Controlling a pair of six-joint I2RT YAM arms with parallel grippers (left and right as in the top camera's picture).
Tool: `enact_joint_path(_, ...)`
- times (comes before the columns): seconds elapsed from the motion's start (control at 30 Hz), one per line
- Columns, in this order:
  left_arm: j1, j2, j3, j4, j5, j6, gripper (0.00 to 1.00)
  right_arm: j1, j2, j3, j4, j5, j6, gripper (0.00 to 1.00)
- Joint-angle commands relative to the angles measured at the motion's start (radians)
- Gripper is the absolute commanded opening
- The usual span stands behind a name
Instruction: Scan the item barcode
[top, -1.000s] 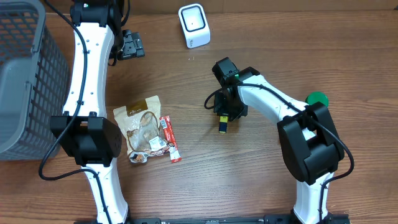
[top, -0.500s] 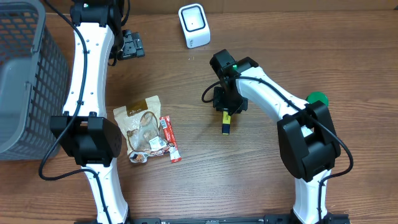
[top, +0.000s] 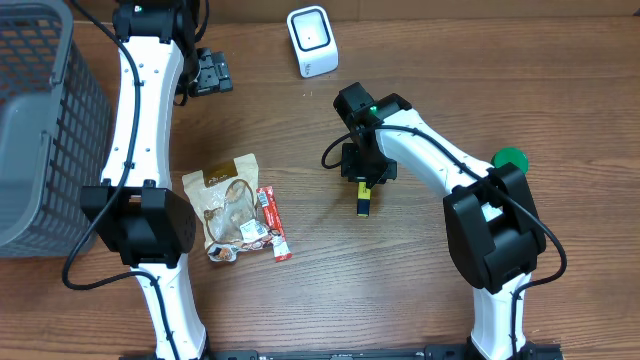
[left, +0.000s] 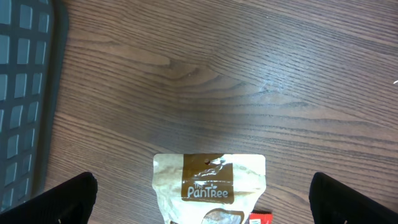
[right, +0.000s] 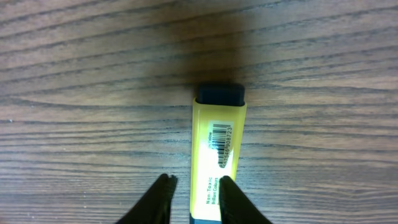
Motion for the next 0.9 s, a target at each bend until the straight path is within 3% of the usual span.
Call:
enact_joint_path(0.0,0.002,-0.008,0.001,0.001,-0.013,0.022,1.00,0.006,0.002,-0.006,0.000,0.025,-0.003,0.29)
enact_joint_path(0.87,0.002,-0.008,0.001,0.001,-0.013,0.022,1.00,0.023,0.015,-0.078,0.061,0.008,0.005,0.29)
